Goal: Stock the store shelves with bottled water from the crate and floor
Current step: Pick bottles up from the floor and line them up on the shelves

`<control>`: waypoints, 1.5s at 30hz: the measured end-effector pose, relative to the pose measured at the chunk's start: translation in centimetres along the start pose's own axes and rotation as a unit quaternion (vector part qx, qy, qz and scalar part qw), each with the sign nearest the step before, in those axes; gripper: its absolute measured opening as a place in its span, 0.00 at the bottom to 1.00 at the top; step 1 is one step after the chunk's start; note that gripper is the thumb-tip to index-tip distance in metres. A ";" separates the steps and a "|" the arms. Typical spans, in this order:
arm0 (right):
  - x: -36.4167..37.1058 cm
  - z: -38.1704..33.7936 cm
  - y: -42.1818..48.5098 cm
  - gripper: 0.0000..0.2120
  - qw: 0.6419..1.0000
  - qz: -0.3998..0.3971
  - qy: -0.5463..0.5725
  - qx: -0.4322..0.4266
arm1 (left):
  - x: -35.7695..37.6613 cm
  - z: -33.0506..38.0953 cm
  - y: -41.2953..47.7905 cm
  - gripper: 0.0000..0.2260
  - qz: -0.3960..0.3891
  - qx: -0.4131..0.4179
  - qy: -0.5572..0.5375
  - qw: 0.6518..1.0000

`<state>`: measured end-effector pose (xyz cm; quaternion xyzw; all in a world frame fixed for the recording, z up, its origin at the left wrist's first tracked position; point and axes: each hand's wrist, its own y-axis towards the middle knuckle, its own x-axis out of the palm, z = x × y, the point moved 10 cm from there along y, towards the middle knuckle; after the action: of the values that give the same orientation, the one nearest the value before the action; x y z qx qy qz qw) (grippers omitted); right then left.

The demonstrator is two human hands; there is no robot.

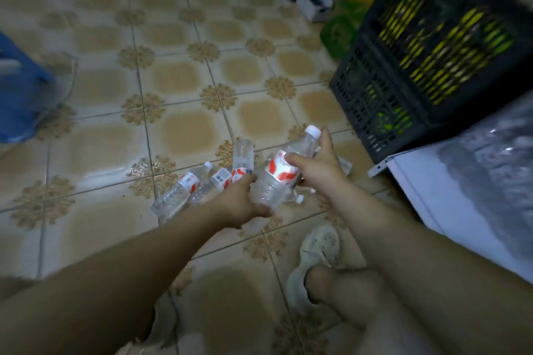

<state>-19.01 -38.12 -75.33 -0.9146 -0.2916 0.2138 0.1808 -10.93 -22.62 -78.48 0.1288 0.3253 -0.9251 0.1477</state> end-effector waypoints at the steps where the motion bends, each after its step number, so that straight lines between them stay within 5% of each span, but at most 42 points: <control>1: -1.8 -2.7 -1.8 0.48 0.999 0.002 0.000 -0.035 | 0.1 1.8 -1.5 0.34 -0.007 0.009 -0.036 0.999; 3: -5.0 -7.5 -5.5 0.39 0.994 -0.005 0.006 -0.107 | 0.5 5.8 -4.4 0.29 -0.040 0.040 -0.096 0.994; 6: -9.5 -14.1 -12.0 0.29 0.979 -0.012 0.029 -0.199 | 1.6 12.1 -9.3 0.36 -0.084 0.113 -0.118 0.983; 13: -19.3 -20.1 -23.6 0.22 0.945 0.048 0.085 -0.313 | 4.2 25.0 -19.1 0.31 -0.054 0.271 -0.144 0.950; 18: -23.7 -20.7 -28.0 0.37 0.952 0.074 0.003 -0.297 | 7.1 31.0 -22.8 0.24 -0.083 0.339 -0.108 0.931; 28: -36.3 -20.5 -35.3 0.23 0.907 0.286 0.022 -0.309 | 15.5 42.1 -25.0 0.26 -0.182 0.408 -0.096 0.889; 36: -45.2 -16.7 -35.0 0.30 0.905 0.334 0.055 -0.258 | 23.1 49.8 -21.8 0.34 -0.241 0.446 -0.026 0.862; 45: -57.9 -16.2 -29.5 0.33 0.867 0.447 0.016 -0.220 | 28.8 58.7 -12.3 0.30 -0.152 0.466 0.254 0.834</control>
<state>-67.19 -54.30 -31.67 -0.9665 0.1117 0.1874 -0.1356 -50.25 -56.42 -36.85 0.3619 -0.1024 -0.9127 -0.1599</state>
